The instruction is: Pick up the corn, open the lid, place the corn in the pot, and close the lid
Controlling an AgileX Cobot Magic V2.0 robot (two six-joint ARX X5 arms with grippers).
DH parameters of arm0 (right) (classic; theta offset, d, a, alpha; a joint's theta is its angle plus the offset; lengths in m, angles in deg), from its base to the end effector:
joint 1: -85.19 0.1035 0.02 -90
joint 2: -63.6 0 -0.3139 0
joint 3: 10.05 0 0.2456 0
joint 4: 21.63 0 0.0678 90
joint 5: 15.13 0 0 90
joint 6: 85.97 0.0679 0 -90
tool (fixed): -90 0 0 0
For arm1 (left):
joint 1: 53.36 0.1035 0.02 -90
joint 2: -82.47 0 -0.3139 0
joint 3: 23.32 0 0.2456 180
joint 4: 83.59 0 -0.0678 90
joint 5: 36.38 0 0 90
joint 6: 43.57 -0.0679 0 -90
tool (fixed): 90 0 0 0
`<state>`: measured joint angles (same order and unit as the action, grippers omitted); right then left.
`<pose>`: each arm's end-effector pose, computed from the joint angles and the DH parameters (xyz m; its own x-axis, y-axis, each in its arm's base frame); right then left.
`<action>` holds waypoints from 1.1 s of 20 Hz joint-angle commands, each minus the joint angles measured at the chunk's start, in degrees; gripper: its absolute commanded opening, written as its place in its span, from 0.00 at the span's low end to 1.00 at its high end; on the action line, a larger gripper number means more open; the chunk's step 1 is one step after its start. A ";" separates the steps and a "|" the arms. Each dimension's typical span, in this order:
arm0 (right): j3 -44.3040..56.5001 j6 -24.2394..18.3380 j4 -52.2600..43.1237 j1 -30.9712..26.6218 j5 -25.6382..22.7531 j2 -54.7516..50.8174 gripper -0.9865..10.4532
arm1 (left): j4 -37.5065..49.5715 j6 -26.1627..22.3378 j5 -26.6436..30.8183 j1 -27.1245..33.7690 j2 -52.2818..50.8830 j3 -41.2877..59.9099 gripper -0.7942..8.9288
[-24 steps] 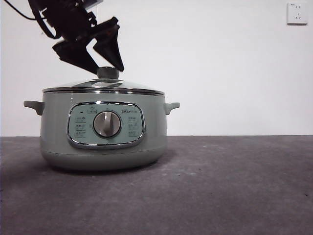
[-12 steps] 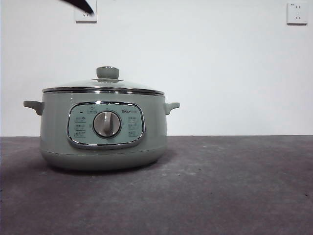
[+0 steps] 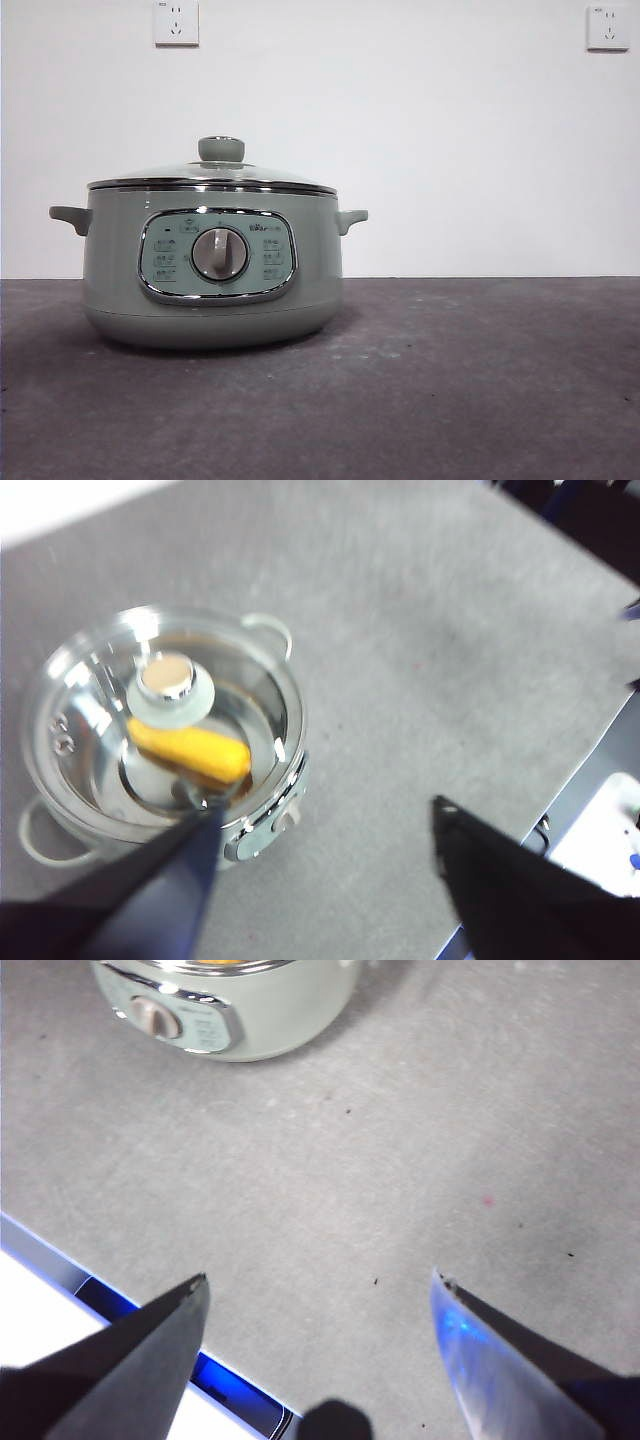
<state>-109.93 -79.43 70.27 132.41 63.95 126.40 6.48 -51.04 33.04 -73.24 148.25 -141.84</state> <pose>0.1113 0.1013 0.4209 0.5233 0.2866 -0.8025 -0.5791 0.8105 -0.0882 0.1278 -0.0716 0.5058 0.5818 -0.5842 -0.5659 0.6507 0.7518 -0.1071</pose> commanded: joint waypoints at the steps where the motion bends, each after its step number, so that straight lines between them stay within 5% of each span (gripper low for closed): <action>1: 0.68 -0.52 1.55 0.09 0.20 -0.09 0.42 | 0.20 0.42 -0.39 0.07 -1.01 -0.02 0.33; 4: 0.68 -0.52 1.55 0.09 0.24 -0.09 0.42 | 0.20 0.37 -0.39 0.07 -1.81 -0.02 0.07; 7: 0.68 -0.50 1.55 0.07 0.22 -0.09 0.41 | 0.20 0.15 -0.39 0.07 -1.79 -0.02 0.07; 10: 0.68 -0.90 1.55 0.09 0.22 -0.09 0.09 | 0.20 0.07 -0.39 0.07 -1.81 -0.02 0.07; 22: 0.66 -0.31 1.55 0.07 0.39 -0.07 0.09 | 0.22 -0.09 -0.39 0.07 -1.57 -0.02 0.08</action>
<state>-109.93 -79.93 70.27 132.41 64.30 126.40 6.48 -51.04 33.04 -73.24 146.74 -141.82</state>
